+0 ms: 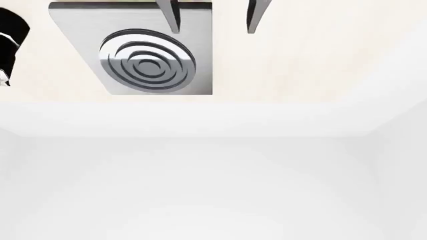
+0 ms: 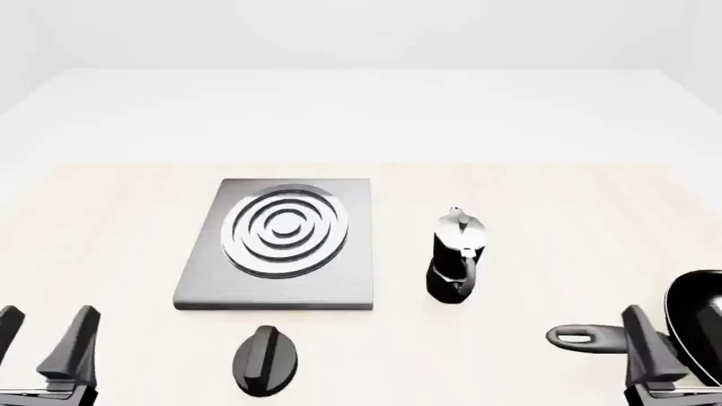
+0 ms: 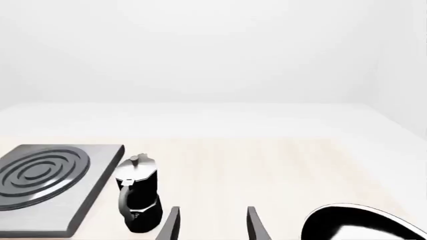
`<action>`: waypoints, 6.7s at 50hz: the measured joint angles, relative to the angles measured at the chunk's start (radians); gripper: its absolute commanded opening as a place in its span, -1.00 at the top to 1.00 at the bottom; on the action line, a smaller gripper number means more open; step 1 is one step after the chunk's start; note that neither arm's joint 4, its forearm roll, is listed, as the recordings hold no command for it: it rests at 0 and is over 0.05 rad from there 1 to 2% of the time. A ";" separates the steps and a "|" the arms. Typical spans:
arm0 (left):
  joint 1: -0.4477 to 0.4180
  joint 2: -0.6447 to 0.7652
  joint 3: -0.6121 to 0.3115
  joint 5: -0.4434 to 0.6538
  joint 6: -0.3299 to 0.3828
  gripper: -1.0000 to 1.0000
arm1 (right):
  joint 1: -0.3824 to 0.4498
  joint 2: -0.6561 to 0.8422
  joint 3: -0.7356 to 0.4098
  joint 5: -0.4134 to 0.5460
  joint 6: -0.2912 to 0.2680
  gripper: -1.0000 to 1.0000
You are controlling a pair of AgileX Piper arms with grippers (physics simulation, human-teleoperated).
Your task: Put the moka pot on the stove.
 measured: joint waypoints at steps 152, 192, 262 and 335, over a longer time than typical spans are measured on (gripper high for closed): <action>0.000 0.000 0.000 0.000 0.000 -1.00 | 0.421 1.250 -0.170 -0.788 0.093 -1.00; 0.000 0.000 0.000 0.000 0.000 -1.00 | 0.427 1.427 -0.164 -0.953 0.148 -1.00; 0.000 0.000 0.000 0.000 0.000 -1.00 | 0.431 1.612 -0.189 -1.090 0.177 1.00; 0.000 0.000 0.000 0.000 0.000 -1.00 | 0.414 1.066 -0.360 -0.576 0.076 1.00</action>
